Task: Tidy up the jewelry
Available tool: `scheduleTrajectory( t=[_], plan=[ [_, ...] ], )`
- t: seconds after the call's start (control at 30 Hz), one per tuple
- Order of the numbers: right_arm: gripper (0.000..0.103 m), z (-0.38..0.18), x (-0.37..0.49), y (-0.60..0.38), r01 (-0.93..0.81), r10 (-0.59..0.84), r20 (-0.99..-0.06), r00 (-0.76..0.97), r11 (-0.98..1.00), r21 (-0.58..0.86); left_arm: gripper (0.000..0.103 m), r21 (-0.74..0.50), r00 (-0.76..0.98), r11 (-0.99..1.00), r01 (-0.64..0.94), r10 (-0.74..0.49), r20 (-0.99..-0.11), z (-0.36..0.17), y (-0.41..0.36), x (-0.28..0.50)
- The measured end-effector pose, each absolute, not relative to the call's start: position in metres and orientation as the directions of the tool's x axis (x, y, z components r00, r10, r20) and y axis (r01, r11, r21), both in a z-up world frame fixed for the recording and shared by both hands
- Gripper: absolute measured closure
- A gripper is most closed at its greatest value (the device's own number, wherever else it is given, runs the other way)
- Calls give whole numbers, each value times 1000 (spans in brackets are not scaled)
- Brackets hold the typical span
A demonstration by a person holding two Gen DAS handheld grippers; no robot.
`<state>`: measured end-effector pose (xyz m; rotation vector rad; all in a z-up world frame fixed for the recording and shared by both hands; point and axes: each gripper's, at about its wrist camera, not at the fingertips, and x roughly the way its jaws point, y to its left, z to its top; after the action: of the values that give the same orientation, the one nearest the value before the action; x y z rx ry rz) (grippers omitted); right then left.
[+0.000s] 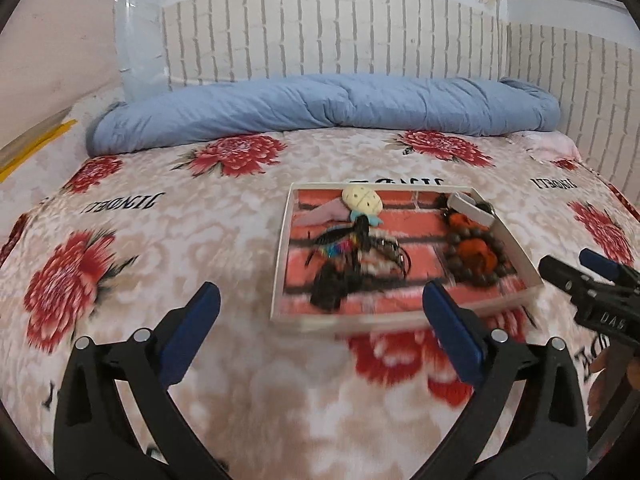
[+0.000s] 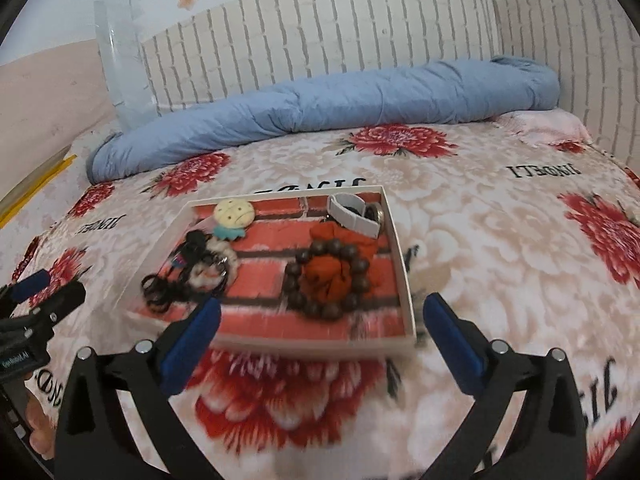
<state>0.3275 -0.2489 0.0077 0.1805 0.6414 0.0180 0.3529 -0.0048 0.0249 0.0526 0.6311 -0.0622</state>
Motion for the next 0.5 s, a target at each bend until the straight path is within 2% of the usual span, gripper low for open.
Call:
scheduleTrajectory(
  t=[0.2,0.5],
  plan=[
    [4,2,267,-249,58,24,-574,819,991,124,5,1,831,999,36,-30,-555,15,6,287],
    [4,-7,198,-256,77,-32,-524,851,995,65,5,39,860,998,39,-14,-510,-3,-5,218]
  ],
)
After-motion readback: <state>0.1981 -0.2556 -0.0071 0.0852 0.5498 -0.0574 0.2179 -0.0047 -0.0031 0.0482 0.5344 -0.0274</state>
